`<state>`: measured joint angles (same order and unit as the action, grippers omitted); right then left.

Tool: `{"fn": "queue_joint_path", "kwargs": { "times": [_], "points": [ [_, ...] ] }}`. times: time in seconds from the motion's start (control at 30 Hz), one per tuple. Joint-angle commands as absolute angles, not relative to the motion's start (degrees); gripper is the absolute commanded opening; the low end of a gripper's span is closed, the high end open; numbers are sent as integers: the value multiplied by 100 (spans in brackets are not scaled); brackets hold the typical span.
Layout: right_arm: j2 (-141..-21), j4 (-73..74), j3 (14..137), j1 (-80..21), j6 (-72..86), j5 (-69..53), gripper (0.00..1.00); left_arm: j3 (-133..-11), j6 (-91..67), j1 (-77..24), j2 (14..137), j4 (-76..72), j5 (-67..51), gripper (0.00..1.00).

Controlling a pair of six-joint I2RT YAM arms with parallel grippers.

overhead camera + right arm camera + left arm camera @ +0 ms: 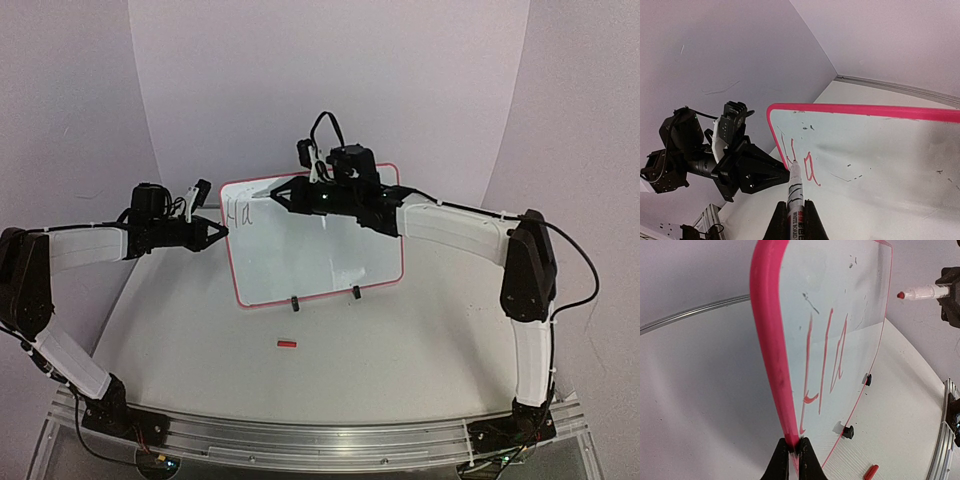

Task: Write a sentence on the whiteboard

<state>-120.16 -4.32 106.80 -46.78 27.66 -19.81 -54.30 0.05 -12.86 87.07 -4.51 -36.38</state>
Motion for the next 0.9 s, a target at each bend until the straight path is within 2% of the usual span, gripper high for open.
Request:
{"fn": "queue_joint_path", "kwargs": {
  "times": [0.0,0.47,0.87],
  "points": [
    [-12290,-488,11076,-4655,2771,-1875,0,-5576,300,-1307,8618,-303,-3481,0],
    [-12444,-268,11052,-4653,2731,-1699,0,-5576,308,-1308,8631,-302,-3480,0],
    [-12289,-256,10365,-4670,2821,-1807,0,-5582,295,-1310,8630,-321,-3498,0]
  ]
}}
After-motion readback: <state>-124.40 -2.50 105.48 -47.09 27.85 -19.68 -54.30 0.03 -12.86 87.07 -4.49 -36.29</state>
